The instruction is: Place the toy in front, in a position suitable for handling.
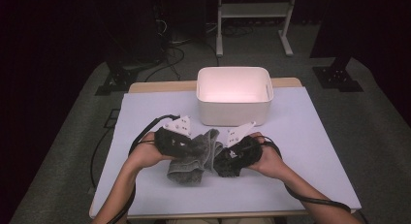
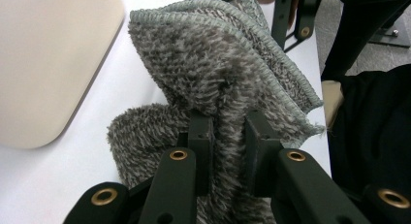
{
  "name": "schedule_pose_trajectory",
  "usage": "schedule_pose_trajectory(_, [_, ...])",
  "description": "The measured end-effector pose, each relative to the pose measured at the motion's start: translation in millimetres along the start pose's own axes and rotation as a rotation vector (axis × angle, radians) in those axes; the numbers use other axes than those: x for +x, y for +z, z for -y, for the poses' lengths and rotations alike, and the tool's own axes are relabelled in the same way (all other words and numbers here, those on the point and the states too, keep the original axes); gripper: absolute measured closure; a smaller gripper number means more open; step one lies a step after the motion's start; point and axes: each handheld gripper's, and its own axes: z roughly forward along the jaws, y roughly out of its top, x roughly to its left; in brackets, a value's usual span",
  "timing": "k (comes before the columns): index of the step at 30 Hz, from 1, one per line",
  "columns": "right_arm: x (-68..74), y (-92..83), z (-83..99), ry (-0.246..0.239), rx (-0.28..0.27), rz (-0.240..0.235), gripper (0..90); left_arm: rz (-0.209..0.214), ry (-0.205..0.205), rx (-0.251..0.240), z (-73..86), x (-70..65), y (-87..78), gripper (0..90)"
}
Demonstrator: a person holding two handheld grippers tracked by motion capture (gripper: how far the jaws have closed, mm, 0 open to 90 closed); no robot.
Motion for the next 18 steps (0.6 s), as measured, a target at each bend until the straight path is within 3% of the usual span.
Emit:
schedule_pose_trajectory(8, [-0.9, -17.9, 13.8, 0.026, -0.008, 0.008, 56.5, 0.028, 0.025, 0.018, -13.2, 0.6, 14.3, 76.3])
schedule_pose_trajectory(18, [-3.7, -27.7, 25.4, 0.047, -0.052, 0.004, 56.9, 0.035, 0.008, -0.006, -18.4, 5.9, 16.7, 76.3])
